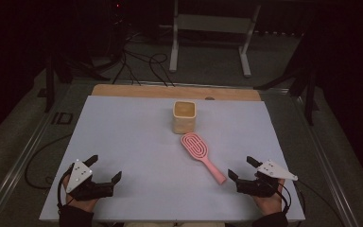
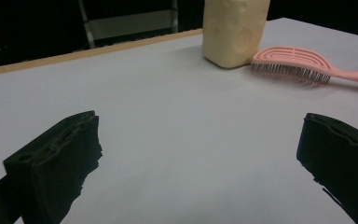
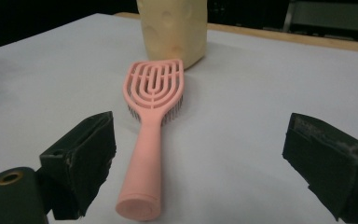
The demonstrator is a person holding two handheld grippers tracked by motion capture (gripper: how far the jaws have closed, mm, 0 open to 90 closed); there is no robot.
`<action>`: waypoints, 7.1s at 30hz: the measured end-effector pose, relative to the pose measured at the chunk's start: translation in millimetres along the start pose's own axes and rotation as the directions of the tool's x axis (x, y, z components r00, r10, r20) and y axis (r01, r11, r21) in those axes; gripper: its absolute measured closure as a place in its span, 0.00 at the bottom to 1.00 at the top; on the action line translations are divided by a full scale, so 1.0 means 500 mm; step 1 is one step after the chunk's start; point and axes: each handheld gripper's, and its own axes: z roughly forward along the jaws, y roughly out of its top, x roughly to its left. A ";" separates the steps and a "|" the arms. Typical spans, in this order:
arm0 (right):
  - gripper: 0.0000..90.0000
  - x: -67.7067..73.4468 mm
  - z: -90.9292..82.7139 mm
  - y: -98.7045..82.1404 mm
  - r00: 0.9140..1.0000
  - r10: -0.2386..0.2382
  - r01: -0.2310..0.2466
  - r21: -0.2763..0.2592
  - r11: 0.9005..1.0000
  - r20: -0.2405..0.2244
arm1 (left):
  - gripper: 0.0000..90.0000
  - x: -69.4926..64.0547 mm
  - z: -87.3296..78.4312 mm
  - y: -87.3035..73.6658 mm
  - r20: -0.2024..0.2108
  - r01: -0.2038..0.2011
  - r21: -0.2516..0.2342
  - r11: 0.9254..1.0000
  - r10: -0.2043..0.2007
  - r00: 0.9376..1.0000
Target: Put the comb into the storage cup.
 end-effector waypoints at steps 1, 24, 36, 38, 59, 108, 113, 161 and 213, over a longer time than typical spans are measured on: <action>0.10 0.000 0.001 0.003 1.000 0.005 -0.005 0.011 1.000 0.003 | 0.00 -0.001 0.000 0.000 -0.002 0.000 -0.001 1.000 0.000 1.000; 0.12 0.022 0.018 0.070 1.000 0.021 -0.024 0.197 0.980 0.017 | 0.00 -0.003 0.008 -0.006 -0.019 -0.002 0.027 1.000 0.003 1.000; 0.10 0.026 0.034 0.092 1.000 0.016 -0.018 0.245 0.969 0.011 | 0.00 -0.005 0.011 -0.007 -0.020 -0.005 0.037 0.999 0.006 1.000; 0.10 0.032 0.043 0.096 1.000 0.014 -0.014 0.265 0.964 0.005 | 0.00 -0.005 0.011 -0.007 -0.021 -0.006 0.037 0.999 0.006 1.000; 0.09 0.070 0.090 0.143 0.998 -0.049 0.057 0.331 0.942 -0.032 | 0.00 -0.004 0.012 -0.008 -0.022 -0.003 0.041 0.999 0.004 1.000; 0.11 0.087 0.230 0.153 0.992 -0.109 0.124 0.575 0.808 -0.062 | 0.00 -0.009 0.016 -0.009 -0.023 -0.026 0.059 0.998 0.027 0.999; 0.11 0.084 0.245 0.149 0.993 -0.097 0.122 0.612 0.781 -0.073 | 0.00 -0.009 0.016 -0.009 -0.024 -0.026 0.059 0.998 0.028 0.999; 0.38 0.078 0.310 0.116 0.991 -0.080 0.133 0.746 0.652 -0.106 | 0.00 -0.010 0.019 -0.010 -0.025 -0.039 0.070 0.997 0.040 0.999; 0.77 0.093 0.299 0.129 0.980 -0.143 0.198 0.745 0.637 -0.138 | 0.00 -0.011 0.019 -0.011 -0.029 -0.038 0.077 0.996 0.040 0.999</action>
